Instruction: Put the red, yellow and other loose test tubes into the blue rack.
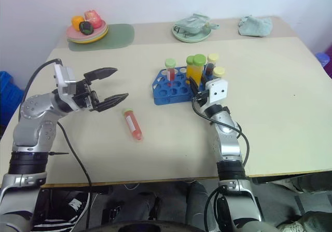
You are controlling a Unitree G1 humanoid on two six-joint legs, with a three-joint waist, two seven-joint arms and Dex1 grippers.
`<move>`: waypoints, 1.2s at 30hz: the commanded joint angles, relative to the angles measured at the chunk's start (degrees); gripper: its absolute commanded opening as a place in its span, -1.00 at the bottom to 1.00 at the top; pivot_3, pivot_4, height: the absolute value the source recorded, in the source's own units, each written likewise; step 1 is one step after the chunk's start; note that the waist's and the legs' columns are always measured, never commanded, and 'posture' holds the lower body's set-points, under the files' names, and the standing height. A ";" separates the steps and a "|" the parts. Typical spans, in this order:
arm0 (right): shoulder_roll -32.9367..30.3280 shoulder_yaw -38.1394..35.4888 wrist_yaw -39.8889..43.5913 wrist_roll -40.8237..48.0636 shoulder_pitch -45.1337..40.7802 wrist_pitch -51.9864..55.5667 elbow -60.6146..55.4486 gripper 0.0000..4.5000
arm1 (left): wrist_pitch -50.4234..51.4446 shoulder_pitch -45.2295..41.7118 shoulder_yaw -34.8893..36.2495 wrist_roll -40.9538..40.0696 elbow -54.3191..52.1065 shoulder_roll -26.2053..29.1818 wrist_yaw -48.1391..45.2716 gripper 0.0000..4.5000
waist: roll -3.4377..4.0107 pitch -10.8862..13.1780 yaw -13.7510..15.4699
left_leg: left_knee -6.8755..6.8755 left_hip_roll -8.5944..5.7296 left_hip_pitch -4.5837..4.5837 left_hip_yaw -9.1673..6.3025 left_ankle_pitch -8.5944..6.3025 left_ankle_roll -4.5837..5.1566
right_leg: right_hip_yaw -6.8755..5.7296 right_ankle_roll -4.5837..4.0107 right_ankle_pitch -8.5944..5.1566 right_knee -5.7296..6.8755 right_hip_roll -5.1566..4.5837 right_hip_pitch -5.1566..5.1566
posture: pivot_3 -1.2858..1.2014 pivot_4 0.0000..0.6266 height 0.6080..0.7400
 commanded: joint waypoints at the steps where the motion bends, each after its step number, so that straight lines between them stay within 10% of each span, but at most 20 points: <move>1: 0.00 0.36 -1.10 -0.67 -1.85 -3.48 1.88 -0.44 | -0.06 0.17 0.90 -0.29 -1.57 0.80 0.06 1.00 | 0.00 0.00 -0.03 | 0.00 0.00 0.00 0.00 0.00 0.00 | 0.00 0.00 0.00 0.00 0.00 0.00 | 0.03 -0.52 1.00; 19: -0.21 2.14 0.50 0.55 -3.13 -4.75 6.75 -0.44 | -0.04 0.62 1.41 -0.52 -2.14 1.25 0.03 1.00 | 0.00 0.00 -0.11 | 0.00 0.00 0.00 0.00 0.00 0.00 | 0.02 0.00 0.00 0.00 0.00 0.00 | 0.03 -0.52 1.00; 27: -0.78 1.28 1.00 2.07 -2.75 -3.65 5.44 1.00 | -0.12 0.46 1.29 -0.45 -1.91 1.19 -0.12 1.00 | 0.00 0.00 -0.02 | 0.00 0.01 -0.01 0.00 0.00 0.00 | 0.02 0.00 0.00 0.00 0.01 0.00 | 0.03 -0.52 1.00; 36: -8.00 -0.65 5.05 5.54 3.42 3.35 -8.96 1.00 | 2.16 2.90 2.10 -1.30 -5.57 2.70 0.00 1.00 | 0.01 0.00 0.19 | -0.01 0.00 -0.03 -0.01 0.00 0.00 | 0.02 0.00 0.00 -0.01 0.01 0.00 | 0.03 -0.52 1.00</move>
